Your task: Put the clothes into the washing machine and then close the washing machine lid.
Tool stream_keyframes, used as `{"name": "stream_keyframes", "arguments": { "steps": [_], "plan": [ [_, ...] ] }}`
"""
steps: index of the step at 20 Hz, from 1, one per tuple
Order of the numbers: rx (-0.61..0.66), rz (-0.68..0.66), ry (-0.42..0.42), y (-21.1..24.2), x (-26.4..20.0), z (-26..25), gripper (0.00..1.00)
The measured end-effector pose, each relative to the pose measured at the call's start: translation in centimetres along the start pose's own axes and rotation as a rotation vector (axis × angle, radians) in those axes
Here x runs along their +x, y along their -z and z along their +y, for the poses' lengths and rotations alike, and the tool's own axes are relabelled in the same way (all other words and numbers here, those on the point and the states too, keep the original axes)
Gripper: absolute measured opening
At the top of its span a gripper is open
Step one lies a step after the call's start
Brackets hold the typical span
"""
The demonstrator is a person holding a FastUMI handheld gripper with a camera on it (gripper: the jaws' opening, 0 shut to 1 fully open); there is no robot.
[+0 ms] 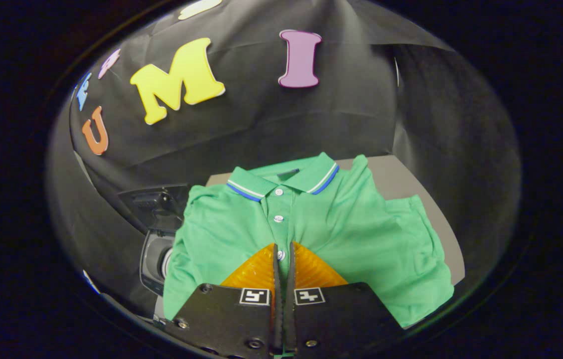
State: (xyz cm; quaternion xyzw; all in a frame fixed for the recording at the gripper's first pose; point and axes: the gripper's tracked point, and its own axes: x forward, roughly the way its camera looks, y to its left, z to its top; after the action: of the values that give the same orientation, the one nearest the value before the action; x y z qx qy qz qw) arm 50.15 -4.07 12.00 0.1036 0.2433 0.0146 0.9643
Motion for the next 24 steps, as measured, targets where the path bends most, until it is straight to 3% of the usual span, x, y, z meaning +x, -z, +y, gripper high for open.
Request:
{"name": "stream_keyframes", "arguments": {
  "steps": [8, 24],
  "plan": [
    [0.077, -0.156, -0.114, -2.3, -6.2, 5.4, 0.05],
    [-0.053, -0.472, -0.288, -9.6, -21.2, 21.7, 0.05]
  ]
}}
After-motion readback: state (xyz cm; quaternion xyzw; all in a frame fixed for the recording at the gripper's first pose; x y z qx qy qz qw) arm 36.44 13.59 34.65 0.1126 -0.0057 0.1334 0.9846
